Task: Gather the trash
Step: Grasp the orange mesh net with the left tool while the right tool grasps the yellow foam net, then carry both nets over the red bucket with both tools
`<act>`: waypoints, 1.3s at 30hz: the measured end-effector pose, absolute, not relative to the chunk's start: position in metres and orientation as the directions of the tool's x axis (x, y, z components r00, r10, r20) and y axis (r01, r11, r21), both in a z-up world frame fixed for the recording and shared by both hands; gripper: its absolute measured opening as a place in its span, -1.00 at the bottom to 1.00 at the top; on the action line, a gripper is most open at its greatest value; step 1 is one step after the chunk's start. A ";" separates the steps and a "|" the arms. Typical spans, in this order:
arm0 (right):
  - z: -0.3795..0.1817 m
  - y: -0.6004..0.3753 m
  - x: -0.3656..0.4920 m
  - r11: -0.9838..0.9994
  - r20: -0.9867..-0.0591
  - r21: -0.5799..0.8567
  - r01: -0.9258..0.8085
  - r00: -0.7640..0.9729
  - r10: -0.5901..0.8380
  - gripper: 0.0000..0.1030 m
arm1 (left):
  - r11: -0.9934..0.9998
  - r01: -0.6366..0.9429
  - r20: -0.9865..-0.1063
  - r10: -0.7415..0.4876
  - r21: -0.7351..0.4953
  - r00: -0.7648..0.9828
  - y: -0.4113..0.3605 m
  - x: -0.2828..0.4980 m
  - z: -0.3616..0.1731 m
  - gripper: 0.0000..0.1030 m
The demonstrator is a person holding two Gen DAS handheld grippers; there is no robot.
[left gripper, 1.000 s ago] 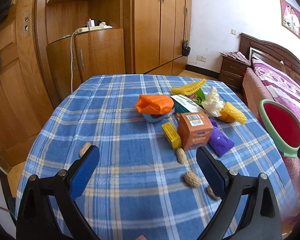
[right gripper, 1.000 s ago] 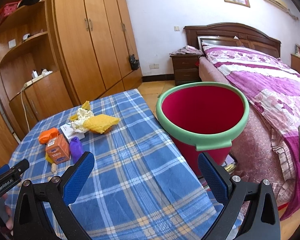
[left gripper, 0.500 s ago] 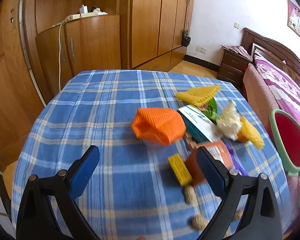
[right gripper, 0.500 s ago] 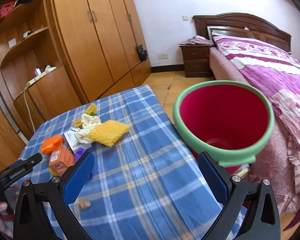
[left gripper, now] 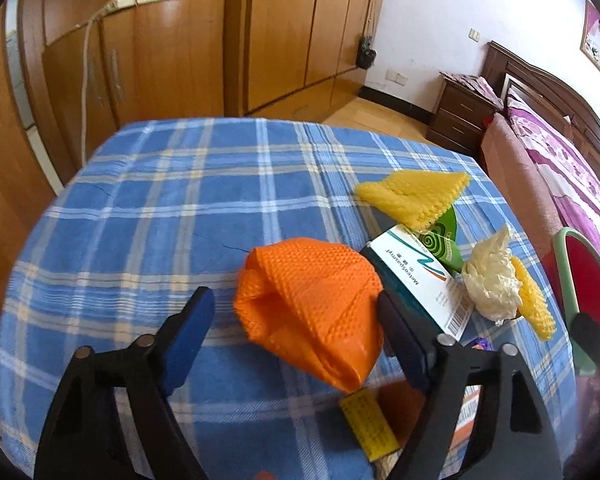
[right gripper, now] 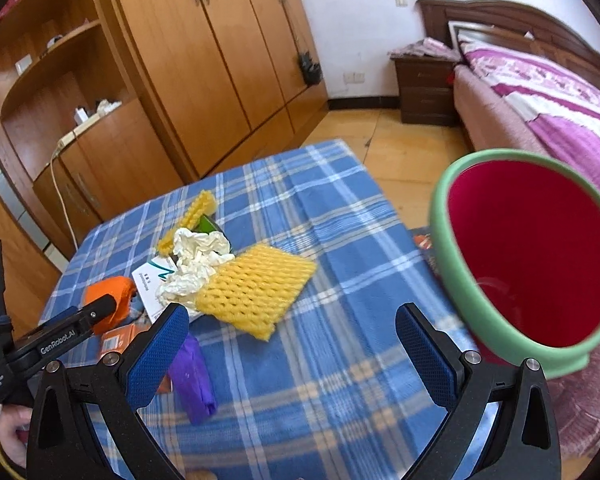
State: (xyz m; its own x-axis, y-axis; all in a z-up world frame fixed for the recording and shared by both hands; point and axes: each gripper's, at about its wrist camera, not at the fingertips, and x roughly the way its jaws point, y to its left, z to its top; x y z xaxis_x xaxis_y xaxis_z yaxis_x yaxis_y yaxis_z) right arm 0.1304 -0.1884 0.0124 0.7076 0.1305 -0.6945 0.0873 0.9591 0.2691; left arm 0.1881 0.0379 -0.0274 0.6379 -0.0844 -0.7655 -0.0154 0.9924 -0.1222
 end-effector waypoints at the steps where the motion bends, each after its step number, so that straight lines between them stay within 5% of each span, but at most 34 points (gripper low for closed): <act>1: 0.008 -0.187 0.137 0.957 -0.705 0.276 0.086 0.695 0.141 0.99 | 0.992 -0.008 -0.769 -0.095 -0.130 0.632 0.037 0.190 -0.029 0.53; 7: -0.004 -0.186 0.156 0.946 -0.722 0.312 0.085 0.669 0.177 0.94 | 0.983 0.036 -0.764 -0.163 -0.180 0.624 0.034 0.193 -0.033 0.07; 14: -0.018 -0.187 0.166 0.908 -0.716 0.416 0.045 0.632 0.297 -0.24 | 0.975 0.035 -0.740 -0.191 -0.221 0.645 0.040 0.188 -0.028 -0.42; 20: -0.001 -0.179 0.151 0.915 -0.668 0.403 -0.008 0.681 0.300 -0.73 | 0.967 0.058 -0.705 -0.222 -0.249 0.674 0.040 0.176 -0.012 -0.48; 39: 0.049 -0.199 0.075 0.915 -0.553 0.401 -0.031 0.788 0.269 -0.77 | 0.937 0.191 -0.598 -0.335 -0.293 0.728 0.003 0.120 0.046 -0.49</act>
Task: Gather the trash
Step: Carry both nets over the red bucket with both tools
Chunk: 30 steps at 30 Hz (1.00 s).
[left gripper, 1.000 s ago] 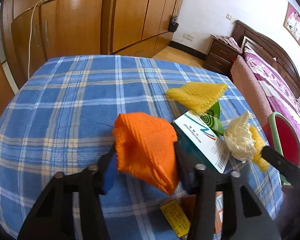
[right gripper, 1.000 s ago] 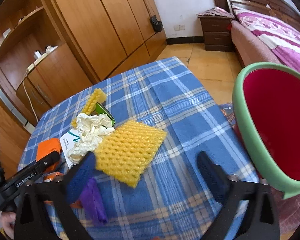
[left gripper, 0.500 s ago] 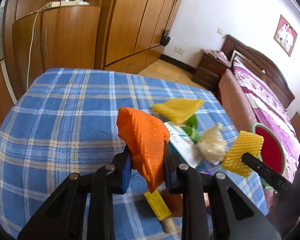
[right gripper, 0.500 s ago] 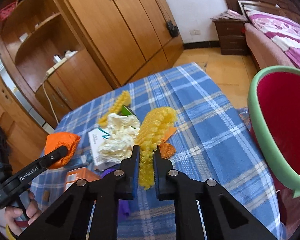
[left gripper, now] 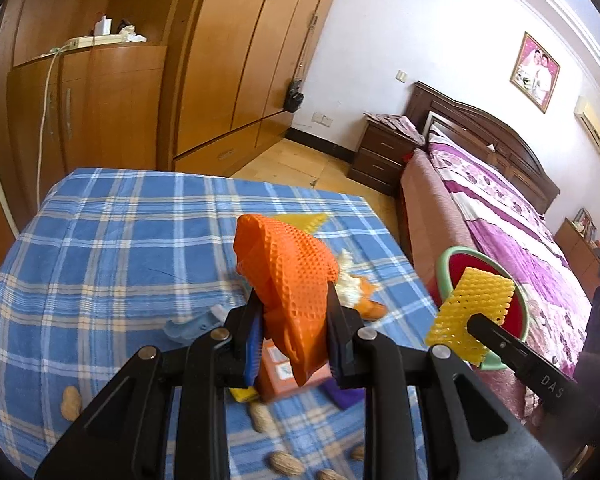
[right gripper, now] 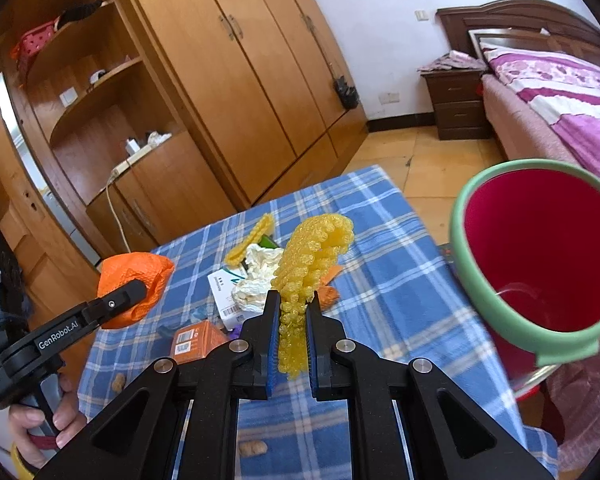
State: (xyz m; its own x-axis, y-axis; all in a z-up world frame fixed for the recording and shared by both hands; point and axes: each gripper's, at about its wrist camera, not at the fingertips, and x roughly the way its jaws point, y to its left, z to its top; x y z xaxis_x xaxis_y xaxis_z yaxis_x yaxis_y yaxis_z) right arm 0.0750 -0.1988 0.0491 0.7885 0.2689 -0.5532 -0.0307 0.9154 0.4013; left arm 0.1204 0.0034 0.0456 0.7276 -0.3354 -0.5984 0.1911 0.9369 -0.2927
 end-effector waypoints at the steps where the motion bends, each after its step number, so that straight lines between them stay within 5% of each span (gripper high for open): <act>1: 0.050 -0.202 0.072 0.916 -0.551 0.399 -0.023 0.793 0.260 -0.77 | 0.935 0.199 -0.598 -0.342 -0.293 0.725 -0.001 0.119 0.047 -0.48; 30: 0.049 -0.327 0.022 0.865 -0.546 0.438 0.244 0.837 0.041 -0.77 | 0.871 0.433 -0.650 -0.471 -0.233 0.597 -0.158 0.124 0.044 -0.49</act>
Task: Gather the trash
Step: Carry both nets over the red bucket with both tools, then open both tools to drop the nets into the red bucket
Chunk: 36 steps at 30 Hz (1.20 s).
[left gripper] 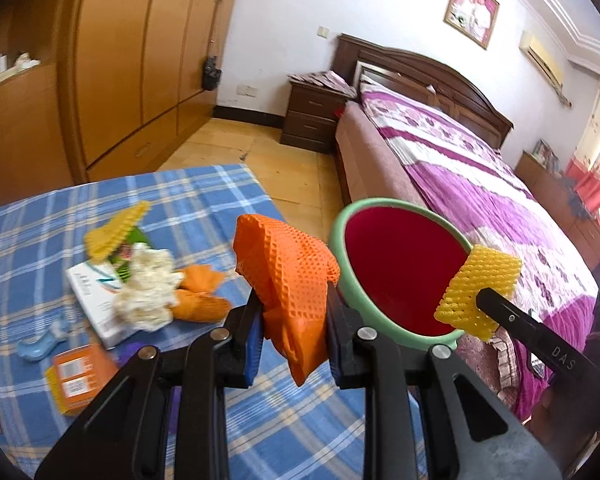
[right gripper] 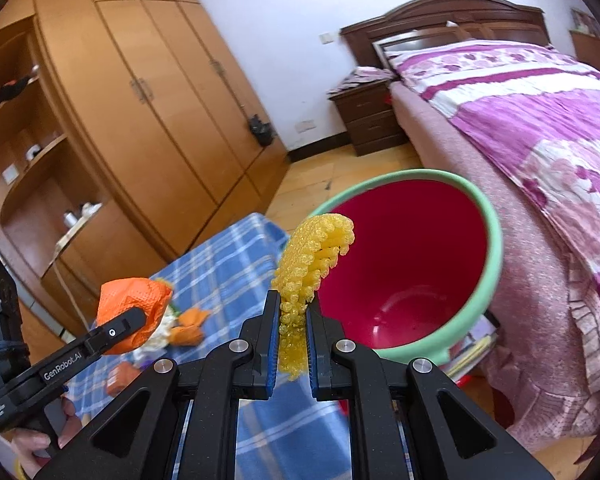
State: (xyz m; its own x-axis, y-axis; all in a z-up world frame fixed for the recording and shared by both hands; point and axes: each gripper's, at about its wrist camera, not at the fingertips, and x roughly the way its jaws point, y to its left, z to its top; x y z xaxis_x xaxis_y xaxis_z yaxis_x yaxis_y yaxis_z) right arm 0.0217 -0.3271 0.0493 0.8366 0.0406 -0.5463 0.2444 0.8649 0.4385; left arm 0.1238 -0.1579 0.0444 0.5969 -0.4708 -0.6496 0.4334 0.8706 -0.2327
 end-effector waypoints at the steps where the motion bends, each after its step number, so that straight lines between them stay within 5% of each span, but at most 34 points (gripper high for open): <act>1: 0.047 -0.332 0.021 0.862 -0.550 0.438 0.257 0.835 0.031 -0.77 | 0.868 0.441 -0.655 -0.472 -0.228 0.590 -0.164 0.125 0.042 -0.49; 23: -0.001 -0.414 0.037 0.807 -0.619 0.415 0.421 0.780 -0.089 -0.77 | 0.810 0.571 -0.741 -0.466 -0.137 0.483 -0.287 0.166 -0.005 -0.47; 31: -0.009 -0.424 0.044 0.801 -0.628 0.418 0.429 0.774 -0.087 -0.72 | 0.809 0.576 -0.749 -0.450 -0.112 0.487 -0.296 0.169 -0.014 0.03; 36: -0.011 -0.425 0.045 0.801 -0.636 0.411 0.435 0.766 -0.089 -0.72 | 0.815 0.568 -0.750 -0.446 -0.115 0.488 -0.293 0.171 -0.016 0.06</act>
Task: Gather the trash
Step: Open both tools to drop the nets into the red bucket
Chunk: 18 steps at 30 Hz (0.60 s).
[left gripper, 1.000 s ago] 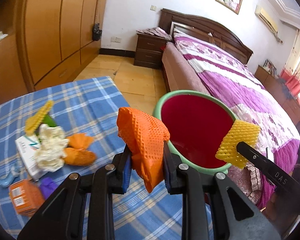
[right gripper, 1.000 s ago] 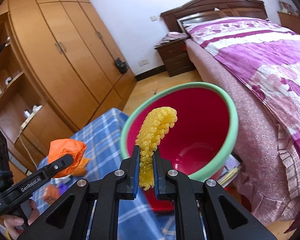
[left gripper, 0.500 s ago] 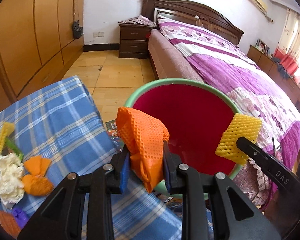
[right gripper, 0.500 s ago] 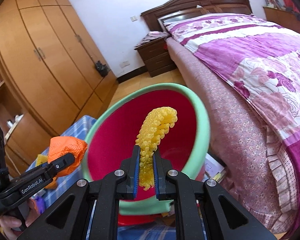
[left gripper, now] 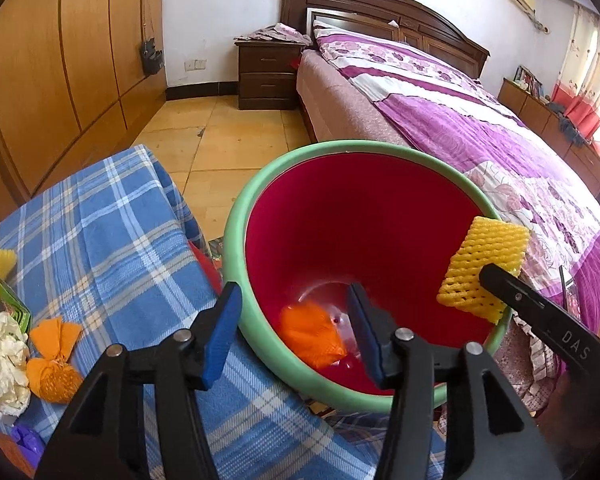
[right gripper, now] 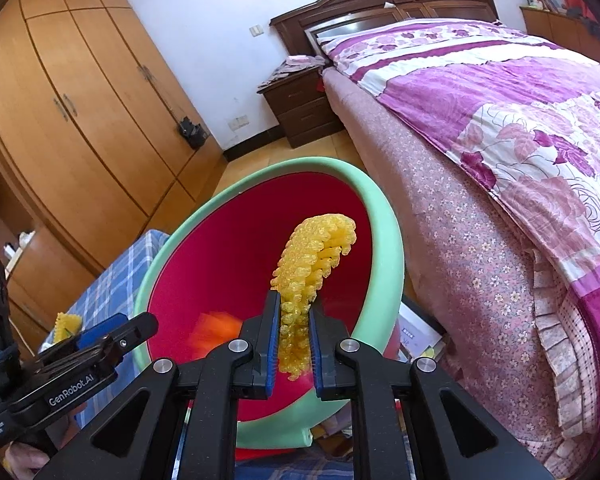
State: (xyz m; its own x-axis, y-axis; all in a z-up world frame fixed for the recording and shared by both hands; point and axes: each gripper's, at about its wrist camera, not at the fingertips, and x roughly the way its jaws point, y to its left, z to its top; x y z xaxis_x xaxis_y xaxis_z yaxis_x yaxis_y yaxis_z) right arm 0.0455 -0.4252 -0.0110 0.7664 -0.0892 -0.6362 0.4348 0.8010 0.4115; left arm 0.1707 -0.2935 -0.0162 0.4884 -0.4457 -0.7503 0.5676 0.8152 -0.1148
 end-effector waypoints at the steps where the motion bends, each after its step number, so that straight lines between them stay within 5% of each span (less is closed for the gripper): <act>1: -0.011 -0.426 0.045 0.800 -0.636 0.415 0.434 0.767 -0.087 -0.71 | 0.819 0.562 -0.752 -0.443 -0.117 0.488 -0.293 0.171 -0.016 0.06; 9: -0.010 -0.423 0.045 0.797 -0.617 0.452 0.400 0.785 -0.044 -0.36 | 0.844 0.521 -0.750 -0.428 -0.132 0.504 -0.280 0.169 -0.014 0.06; 11: -0.009 -0.422 0.045 0.796 -0.619 0.455 0.399 0.785 -0.039 -0.06 | 0.849 0.511 -0.747 -0.423 -0.130 0.513 -0.274 0.166 -0.013 0.06; 18: -0.003 -0.417 0.041 0.791 -0.612 0.464 0.399 0.790 -0.040 0.17 | 0.863 0.489 -0.754 -0.405 -0.129 0.516 -0.259 0.159 -0.012 0.06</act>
